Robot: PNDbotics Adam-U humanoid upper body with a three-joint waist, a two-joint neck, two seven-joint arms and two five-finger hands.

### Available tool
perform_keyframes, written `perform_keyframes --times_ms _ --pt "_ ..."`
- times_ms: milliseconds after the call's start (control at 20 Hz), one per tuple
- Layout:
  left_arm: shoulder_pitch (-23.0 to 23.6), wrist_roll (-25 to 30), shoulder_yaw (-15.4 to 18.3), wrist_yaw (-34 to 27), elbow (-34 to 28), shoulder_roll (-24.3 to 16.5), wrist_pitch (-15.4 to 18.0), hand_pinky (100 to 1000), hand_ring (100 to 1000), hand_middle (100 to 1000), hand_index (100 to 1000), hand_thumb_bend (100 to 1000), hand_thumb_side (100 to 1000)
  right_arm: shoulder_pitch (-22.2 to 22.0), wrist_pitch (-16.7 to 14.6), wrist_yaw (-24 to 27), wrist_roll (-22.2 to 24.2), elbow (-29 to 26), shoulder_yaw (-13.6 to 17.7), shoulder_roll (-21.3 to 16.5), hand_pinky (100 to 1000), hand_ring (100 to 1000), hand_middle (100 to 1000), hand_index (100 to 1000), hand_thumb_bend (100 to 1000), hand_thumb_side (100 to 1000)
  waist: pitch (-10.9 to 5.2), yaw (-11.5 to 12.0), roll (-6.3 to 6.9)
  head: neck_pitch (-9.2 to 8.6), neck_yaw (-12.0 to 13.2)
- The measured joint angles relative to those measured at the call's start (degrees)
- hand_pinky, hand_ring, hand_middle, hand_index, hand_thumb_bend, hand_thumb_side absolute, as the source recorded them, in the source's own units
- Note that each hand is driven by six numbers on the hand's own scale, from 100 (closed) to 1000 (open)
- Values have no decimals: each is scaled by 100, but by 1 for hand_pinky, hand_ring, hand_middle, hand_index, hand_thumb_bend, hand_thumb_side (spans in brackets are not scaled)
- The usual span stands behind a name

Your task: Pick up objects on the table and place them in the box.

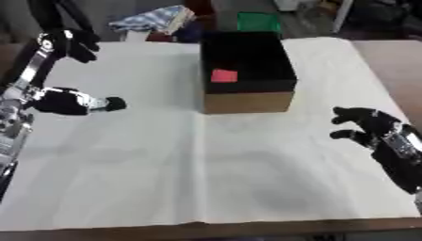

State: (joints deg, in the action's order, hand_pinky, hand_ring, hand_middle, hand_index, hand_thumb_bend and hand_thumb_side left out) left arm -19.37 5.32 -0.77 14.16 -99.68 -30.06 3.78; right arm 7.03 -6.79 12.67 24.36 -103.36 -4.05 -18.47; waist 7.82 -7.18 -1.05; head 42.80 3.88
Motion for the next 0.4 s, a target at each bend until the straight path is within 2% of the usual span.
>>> perform_keyframes --times_ms 400 --pt "257 -13 104 56 -17 194 -60 637 606 593 748 934 270 -1 -3 -1 -4 0 15 4 765 1000 716 822 100 771 18 15 3 7 -21"
